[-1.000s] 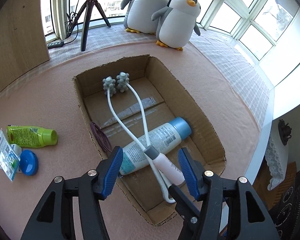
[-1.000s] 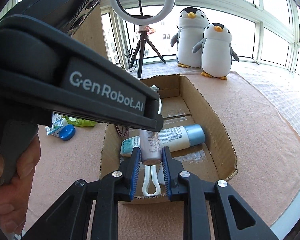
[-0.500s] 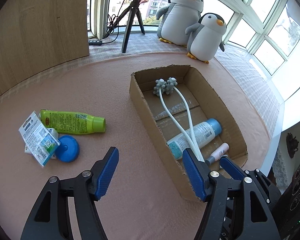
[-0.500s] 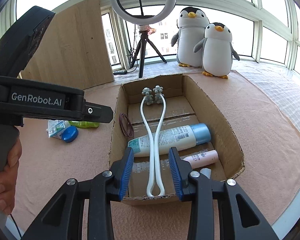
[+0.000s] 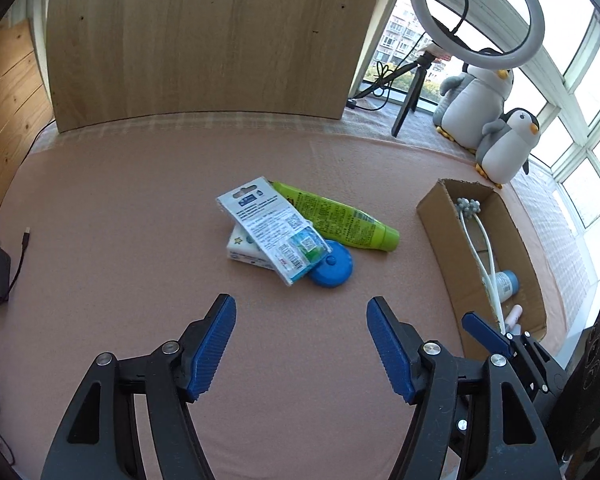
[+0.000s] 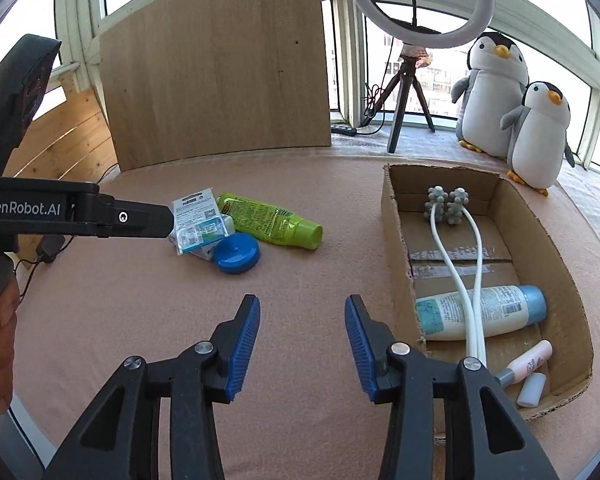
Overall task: Organize objects
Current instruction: 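Grasp the blue-and-white blister card with the right gripper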
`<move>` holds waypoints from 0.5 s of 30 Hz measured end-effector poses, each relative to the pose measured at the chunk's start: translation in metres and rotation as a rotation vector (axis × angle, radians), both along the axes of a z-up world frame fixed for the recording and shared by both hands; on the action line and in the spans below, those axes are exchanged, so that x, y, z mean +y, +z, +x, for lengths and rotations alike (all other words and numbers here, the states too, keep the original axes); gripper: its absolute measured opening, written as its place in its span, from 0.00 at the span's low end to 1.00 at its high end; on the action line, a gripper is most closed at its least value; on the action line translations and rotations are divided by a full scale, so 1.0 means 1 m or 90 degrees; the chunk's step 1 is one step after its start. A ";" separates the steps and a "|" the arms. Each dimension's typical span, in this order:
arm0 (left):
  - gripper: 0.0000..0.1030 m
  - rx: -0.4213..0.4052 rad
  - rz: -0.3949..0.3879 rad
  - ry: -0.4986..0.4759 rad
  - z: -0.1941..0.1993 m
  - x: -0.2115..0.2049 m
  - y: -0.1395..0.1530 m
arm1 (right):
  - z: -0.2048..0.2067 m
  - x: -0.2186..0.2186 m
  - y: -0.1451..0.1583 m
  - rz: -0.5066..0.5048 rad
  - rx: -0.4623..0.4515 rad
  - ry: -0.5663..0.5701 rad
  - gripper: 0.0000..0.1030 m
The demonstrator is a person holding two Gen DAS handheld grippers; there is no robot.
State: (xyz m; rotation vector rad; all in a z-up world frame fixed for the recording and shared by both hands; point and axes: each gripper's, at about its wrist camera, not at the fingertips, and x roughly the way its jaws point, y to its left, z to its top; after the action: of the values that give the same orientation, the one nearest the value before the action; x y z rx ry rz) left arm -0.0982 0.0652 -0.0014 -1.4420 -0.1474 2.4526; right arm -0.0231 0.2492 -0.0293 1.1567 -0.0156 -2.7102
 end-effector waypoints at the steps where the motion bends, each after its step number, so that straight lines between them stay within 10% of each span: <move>1: 0.69 -0.001 0.003 0.018 0.001 -0.012 0.000 | -0.002 -0.008 -0.001 -0.001 -0.006 0.011 0.46; 15: 0.72 -0.019 0.038 0.182 0.018 -0.140 -0.021 | -0.089 -0.099 -0.026 0.075 -0.059 0.195 0.69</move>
State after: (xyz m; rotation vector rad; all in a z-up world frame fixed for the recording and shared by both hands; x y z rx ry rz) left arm -0.0799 -0.0752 -0.0221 -1.5231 -0.4587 2.6226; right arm -0.1125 0.1506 -0.0552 1.2044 0.2869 -2.4156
